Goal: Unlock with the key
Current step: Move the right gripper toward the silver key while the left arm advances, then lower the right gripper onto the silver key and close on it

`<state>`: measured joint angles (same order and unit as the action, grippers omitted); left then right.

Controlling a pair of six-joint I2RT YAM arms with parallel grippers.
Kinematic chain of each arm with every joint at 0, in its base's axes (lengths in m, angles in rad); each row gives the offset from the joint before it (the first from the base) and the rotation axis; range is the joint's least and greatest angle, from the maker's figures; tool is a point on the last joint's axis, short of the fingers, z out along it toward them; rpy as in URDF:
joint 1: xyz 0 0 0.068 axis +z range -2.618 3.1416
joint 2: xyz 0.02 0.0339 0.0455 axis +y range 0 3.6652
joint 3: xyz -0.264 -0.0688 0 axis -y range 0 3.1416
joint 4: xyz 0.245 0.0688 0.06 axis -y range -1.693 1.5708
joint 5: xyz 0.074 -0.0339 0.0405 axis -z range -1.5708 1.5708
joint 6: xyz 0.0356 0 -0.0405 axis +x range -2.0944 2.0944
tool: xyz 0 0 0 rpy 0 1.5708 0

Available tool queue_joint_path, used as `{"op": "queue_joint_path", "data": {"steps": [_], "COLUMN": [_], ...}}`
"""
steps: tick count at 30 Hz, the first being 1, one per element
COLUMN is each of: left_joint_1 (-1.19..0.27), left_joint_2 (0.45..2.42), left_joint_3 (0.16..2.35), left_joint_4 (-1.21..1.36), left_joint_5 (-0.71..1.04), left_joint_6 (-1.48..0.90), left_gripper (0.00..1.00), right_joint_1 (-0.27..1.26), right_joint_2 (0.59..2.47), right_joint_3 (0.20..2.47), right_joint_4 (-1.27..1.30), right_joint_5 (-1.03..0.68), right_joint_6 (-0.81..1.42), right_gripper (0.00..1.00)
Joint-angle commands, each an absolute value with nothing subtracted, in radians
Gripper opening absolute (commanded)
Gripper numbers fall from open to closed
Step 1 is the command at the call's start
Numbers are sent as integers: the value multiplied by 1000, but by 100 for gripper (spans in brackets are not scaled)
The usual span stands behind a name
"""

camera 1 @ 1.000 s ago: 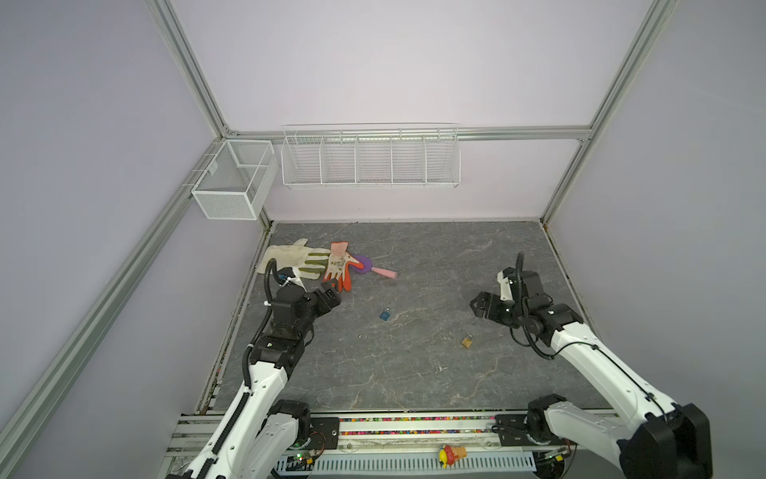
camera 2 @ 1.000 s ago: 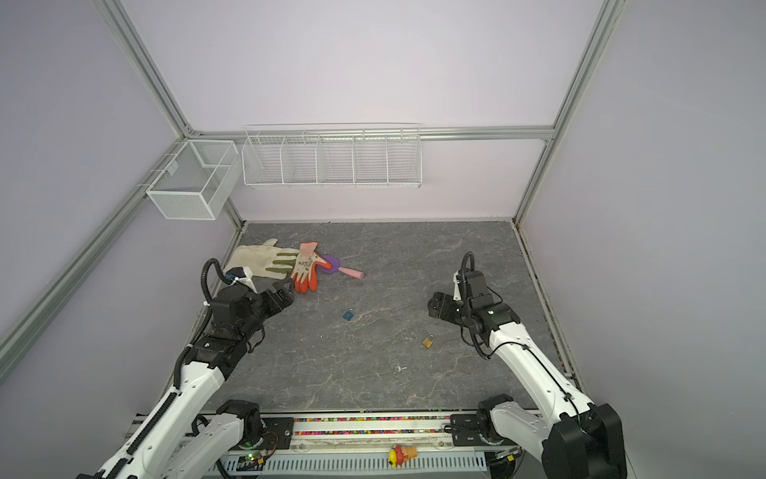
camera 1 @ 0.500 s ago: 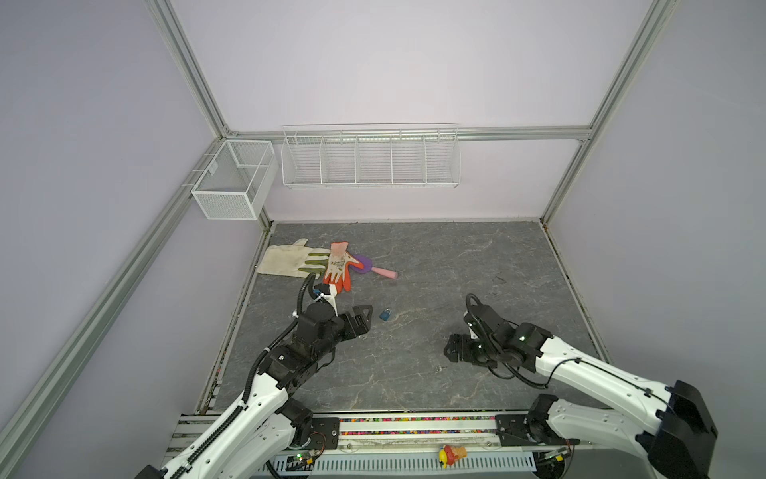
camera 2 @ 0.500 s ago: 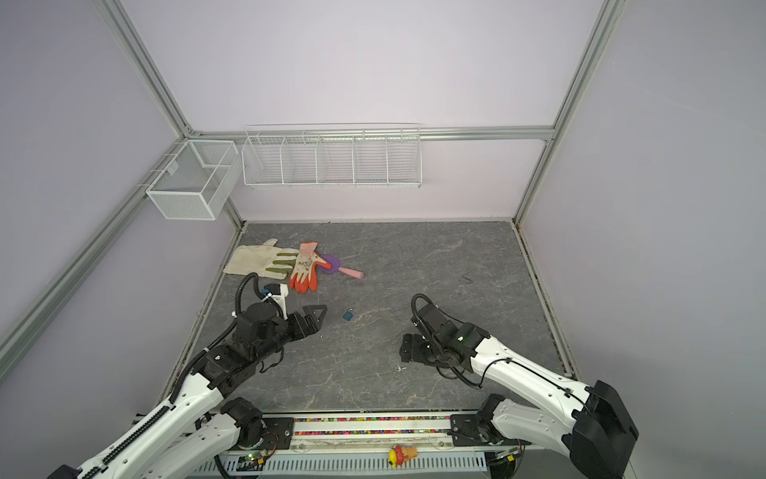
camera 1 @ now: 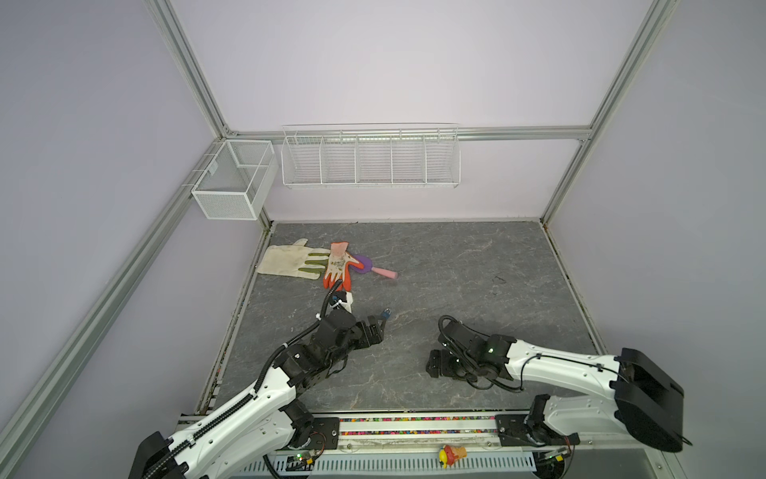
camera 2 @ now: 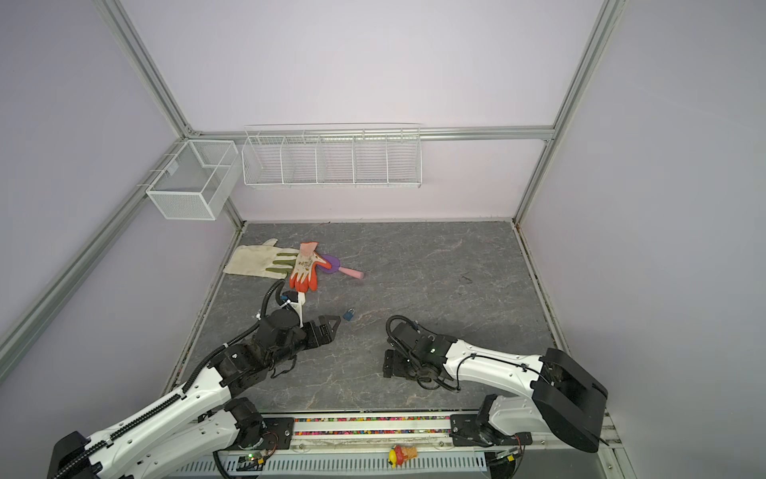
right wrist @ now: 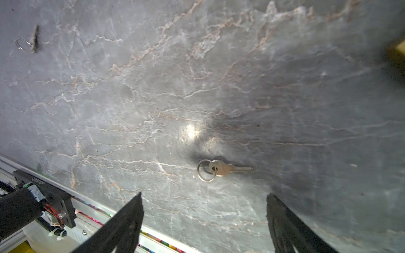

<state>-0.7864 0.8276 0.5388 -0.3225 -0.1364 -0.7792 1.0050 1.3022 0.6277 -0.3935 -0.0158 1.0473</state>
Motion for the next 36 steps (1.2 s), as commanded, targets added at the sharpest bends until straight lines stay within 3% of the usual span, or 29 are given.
{"op": "queue_joint_path", "data": {"steps": [1,13,24,34,36], "left_joint_1": [-790,-790,-790,-792,-797], "left_joint_2": [832,842,806,801,808], "left_joint_3": [536,549,561,570,561], "left_joint_4": [-319,-328,-386,-398,-378], "left_joint_5": [-173,-210,-256,-216,-203], "left_joint_6": [-804,-815,-830,-856,-872], "left_gripper": [99,99,99,99,99], "right_joint_1": [1014,1013,1012,964,957], "right_joint_2": [1325,1441,1638,1439,1407], "right_joint_3": [629,718,920,850,818], "right_joint_4": [-360,-368,-383,-584,-613], "right_joint_5": [-8,-11,-79,-27,-25], "right_joint_6": [1081,1028,840,765,762], "right_gripper": [89,89,89,99,95]}}
